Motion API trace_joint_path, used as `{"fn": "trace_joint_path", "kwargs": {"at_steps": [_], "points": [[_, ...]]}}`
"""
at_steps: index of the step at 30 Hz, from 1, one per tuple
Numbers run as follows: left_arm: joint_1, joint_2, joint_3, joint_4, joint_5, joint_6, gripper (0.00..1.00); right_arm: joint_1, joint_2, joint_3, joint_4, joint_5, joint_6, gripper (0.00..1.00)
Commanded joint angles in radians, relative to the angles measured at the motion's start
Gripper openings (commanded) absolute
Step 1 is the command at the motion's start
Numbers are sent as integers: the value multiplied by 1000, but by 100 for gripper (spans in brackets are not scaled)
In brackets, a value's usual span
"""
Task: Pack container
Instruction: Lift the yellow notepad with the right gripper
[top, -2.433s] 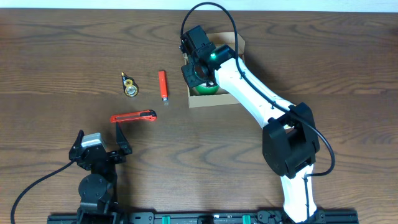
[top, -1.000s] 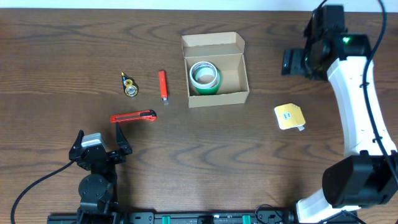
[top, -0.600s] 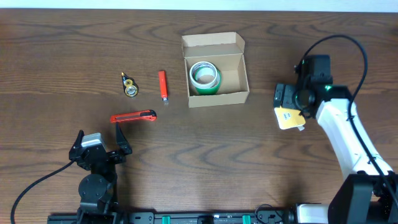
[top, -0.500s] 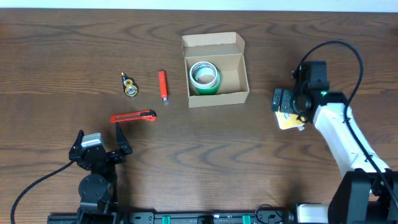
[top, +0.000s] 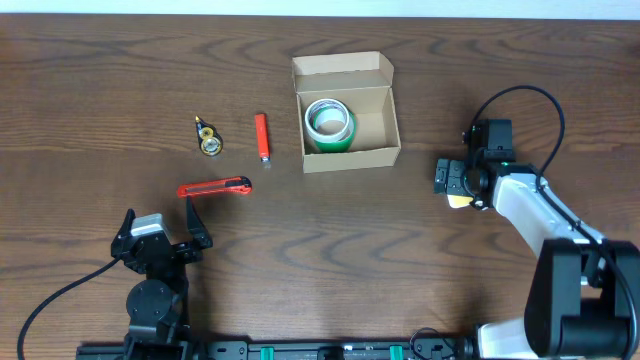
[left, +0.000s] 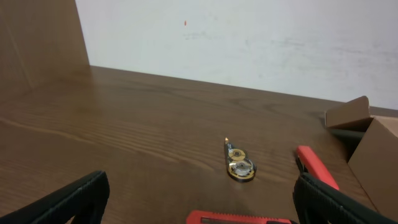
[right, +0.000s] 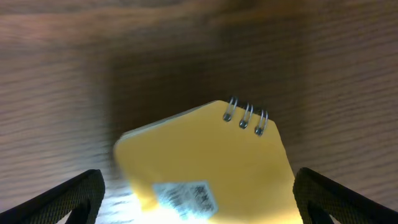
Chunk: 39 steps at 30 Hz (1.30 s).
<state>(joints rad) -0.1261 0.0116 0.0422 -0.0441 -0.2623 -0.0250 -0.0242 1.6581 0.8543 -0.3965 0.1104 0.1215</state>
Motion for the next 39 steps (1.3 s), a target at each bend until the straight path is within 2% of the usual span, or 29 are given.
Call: {"fn": "trace_joint_path", "kwargs": {"at_steps": [1,28,34,39], "points": [[3,-7,-34,-11,-10,11,95,-20,34,-10,9,21,-16,99],[3,-7,-34,-11,-10,11,95,-23,115,-11,24,-25,-29,99],[3,-7,-34,-11,-10,11,95,-23,121,-11,22,-37,-24,95],[3,-7,-34,-11,-10,11,96,-23,121,-11,24,-40,-2,87]]}}
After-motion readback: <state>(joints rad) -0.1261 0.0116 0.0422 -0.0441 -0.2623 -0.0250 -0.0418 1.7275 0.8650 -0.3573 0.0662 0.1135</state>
